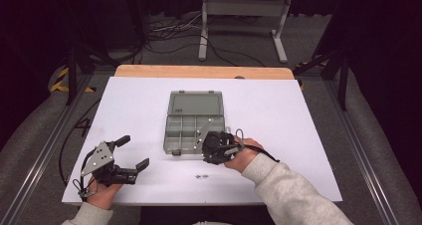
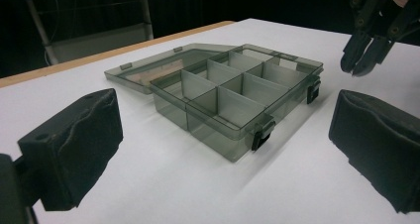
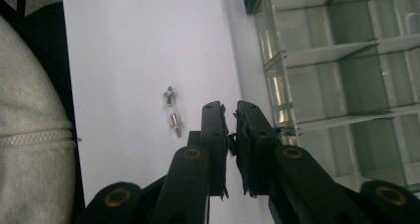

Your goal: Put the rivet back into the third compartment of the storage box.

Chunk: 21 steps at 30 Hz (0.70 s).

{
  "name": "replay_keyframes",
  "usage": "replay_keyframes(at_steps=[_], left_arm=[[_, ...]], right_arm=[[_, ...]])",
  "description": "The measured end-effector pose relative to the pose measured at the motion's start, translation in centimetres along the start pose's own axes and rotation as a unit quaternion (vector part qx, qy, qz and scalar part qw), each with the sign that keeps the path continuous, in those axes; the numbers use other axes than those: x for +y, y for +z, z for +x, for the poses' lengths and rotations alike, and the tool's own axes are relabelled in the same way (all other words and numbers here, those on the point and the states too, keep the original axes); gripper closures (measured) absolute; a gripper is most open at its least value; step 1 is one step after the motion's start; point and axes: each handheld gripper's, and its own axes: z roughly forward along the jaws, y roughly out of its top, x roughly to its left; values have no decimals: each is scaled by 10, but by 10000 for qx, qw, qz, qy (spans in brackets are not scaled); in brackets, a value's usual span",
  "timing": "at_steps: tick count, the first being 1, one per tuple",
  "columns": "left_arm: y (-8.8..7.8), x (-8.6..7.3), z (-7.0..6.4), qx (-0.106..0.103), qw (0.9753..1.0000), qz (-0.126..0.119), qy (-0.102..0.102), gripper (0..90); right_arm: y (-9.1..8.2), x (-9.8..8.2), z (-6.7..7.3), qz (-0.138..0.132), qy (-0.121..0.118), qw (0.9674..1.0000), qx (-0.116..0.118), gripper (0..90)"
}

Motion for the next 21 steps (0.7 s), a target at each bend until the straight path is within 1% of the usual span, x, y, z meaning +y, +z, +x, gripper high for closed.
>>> replay_keyframes(at_steps=[1, 5, 7, 9, 10, 11, 17, 19, 20, 21], left_arm=[[0, 0, 0, -2, 10000, 4, -4, 7], [0, 0, 0, -17, 10000, 25, -14, 7], [0, 0, 0, -17, 10000, 22, -25, 7], [0, 0, 0, -16, 10000, 22, -26, 7], [0, 0, 0, -17, 10000, 22, -25, 7], [0, 0, 0, -17, 10000, 23, -25, 7], [1, 0, 0, -12, 10000, 41, -5, 8], [1, 0, 0, -11, 10000, 40, -5, 8], [1, 0, 0, -11, 10000, 40, -5, 7], [0, 0, 0, -13, 10000, 47, -8, 7]], right_arm=[[-3, 2, -4, -37, -22, 10000, -20, 825], [-9, 6, -9, -81, 24, 9999, -82, 825], [-14, 8, -12, -177, 42, 9997, -165, 825], [-16, 9, -14, -208, 26, 9996, -193, 825], [-19, 10, -15, -239, 65, 9994, -225, 825], [-20, 11, -18, -293, 33, 9993, -250, 825], [-25, 17, -30, -307, 115, 9988, -358, 825], [-26, 19, -34, -337, 118, 9987, -367, 825], [-26, 19, -34, -337, 118, 9987, -367, 825], [-27, 20, -37, -357, 154, 9985, -376, 825]])
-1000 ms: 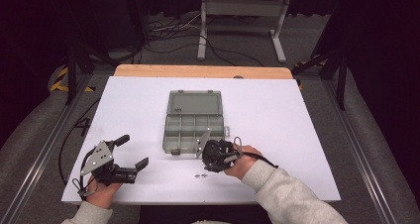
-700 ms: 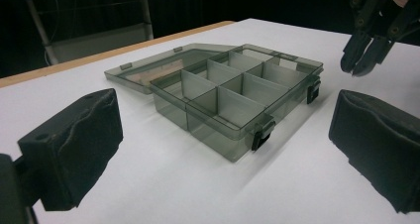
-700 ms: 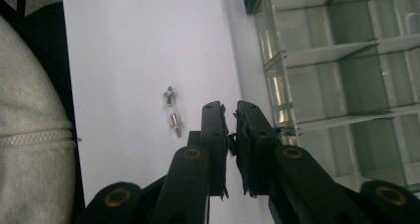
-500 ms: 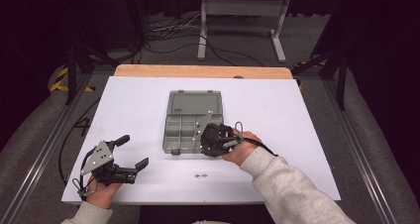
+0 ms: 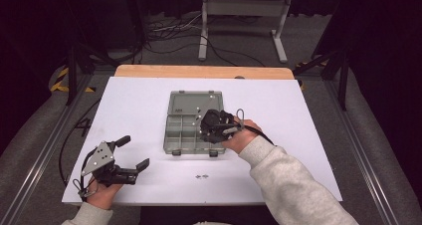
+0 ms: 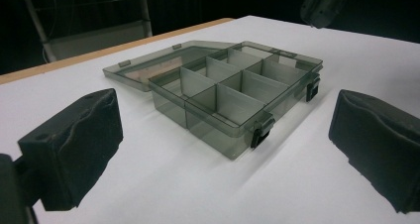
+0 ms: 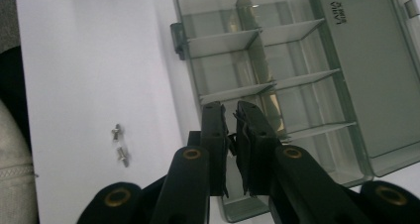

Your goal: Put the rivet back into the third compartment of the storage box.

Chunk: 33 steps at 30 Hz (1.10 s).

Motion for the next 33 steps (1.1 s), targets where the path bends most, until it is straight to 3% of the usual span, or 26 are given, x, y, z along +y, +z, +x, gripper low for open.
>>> replay_keyframes(at_steps=[14, 16, 21, 24, 33], left_arm=[[0, 0, 1, 3, 10000, -11, -7, 8], [0, 0, 1, -5, 10000, 18, 4, 8], [0, 0, 1, -13, 10000, -11, -3, 8], [0, 0, 1, -11, 10000, -3, -6, 8], [0, 0, 1, -10, 10000, -4, -10, 8]], right_arm=[[10, 9, -39, -24, 281, 9993, -228, 825], [15, 9, -45, -46, 391, 9989, -270, 825], [30, 6, -58, 36, 343, 9990, -292, 825], [38, 4, -65, 14, 439, 9986, -307, 825], [58, -2, -77, 93, 635, 9976, -269, 825]])
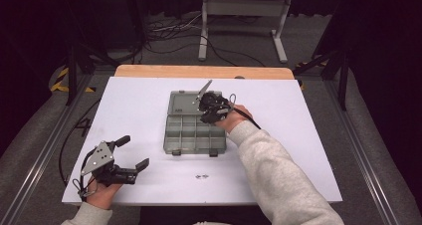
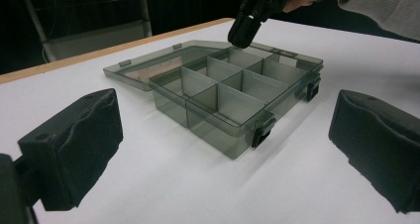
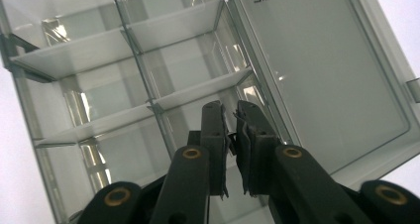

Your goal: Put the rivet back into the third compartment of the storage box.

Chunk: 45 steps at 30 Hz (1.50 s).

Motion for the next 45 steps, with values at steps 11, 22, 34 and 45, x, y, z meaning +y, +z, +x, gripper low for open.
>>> replay_keyframes(at_steps=[11, 22, 34, 45], left_arm=[[0, 0, 0, 1, 10000, 25, 27, 8], [0, 0, 0, 8, 10000, 1, 21, 8], [1, 0, 0, 3, 10000, 55, 29, 8], [1, 0, 0, 3, 10000, 40, 10, 8]], right_arm=[[17, -5, -3, 186, 98, 9997, 107, 824], [21, -7, 1, 182, 111, 9997, 101, 737], [-21, -4, 15, -510, 36, 9985, -211, 398], [-45, -7, 47, -566, -175, 9981, -152, 210]])
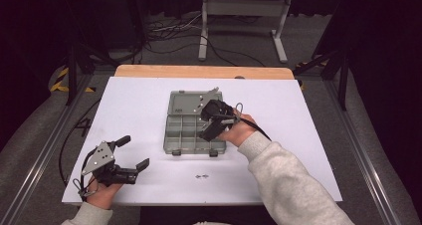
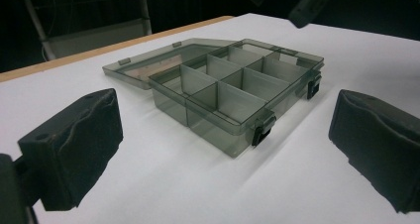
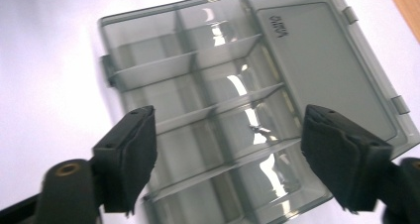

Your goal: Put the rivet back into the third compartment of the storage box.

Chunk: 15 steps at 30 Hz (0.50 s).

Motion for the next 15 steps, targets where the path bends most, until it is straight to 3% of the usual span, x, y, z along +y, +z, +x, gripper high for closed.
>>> replay_keyframes(at_steps=[8, 15], left_arm=[[1, 0, -1, 8, 10000, -4, 0, 7], [1, 0, -1, 19, 10000, -10, -5, 8]], right_arm=[[-17, -4, 27, -98, -150, 9998, 121, 171], [-18, -13, 45, -49, -275, 9994, 209, 171]])
